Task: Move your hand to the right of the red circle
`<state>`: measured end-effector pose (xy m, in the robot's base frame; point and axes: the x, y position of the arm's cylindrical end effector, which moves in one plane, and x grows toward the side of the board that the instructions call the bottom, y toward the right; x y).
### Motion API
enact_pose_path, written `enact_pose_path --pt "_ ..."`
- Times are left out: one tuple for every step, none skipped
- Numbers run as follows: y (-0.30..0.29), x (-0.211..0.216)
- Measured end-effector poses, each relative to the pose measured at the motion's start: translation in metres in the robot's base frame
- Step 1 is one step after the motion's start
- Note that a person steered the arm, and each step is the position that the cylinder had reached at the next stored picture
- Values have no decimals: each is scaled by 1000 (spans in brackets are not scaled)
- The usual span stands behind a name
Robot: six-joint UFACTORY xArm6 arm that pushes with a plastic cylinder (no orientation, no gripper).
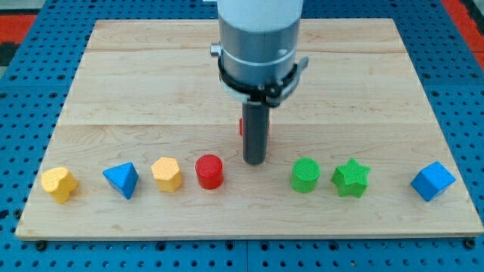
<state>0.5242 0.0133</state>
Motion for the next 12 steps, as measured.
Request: enact_pose_path --pt "-3 48" --pt "-8 63" --pt "-25 64" --pt "-26 69" --pt "-26 69" --pt "-13 69" --pt "2 49" --pt "2 30" --pt "6 26" --pt "6 26" --pt "6 23" --pt "6 22"
